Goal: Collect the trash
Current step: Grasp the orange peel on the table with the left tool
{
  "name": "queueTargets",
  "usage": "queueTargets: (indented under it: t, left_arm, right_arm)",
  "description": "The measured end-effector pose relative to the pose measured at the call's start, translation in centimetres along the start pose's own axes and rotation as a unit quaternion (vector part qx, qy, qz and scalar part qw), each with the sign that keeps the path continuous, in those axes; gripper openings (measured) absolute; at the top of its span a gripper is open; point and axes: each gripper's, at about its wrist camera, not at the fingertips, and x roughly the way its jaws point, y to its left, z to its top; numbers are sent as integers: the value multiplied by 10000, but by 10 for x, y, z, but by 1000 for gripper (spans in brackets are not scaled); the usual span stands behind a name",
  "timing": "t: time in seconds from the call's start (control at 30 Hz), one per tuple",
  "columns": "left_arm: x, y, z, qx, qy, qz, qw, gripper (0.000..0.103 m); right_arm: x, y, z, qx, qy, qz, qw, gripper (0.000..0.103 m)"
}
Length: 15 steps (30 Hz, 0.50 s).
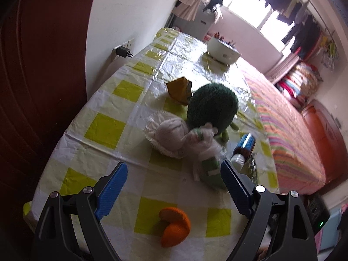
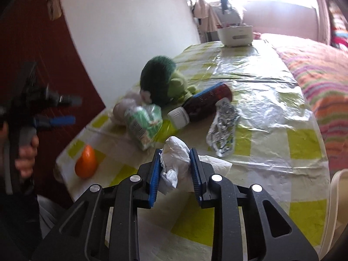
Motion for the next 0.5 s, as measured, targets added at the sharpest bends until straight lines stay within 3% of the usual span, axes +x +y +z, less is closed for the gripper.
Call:
queueTargets:
  t: [0.23, 0.5]
  left_arm:
    - [-1, -15, -23, 985, 234, 412, 9940, 85]
    - [25, -34, -51, 1934, 489, 840, 9763, 85]
  right_arm:
    - [-5, -15, 0, 431, -124, 20, 9990, 26]
    - [-10, -11, 1, 432, -254, 93, 9987, 26]
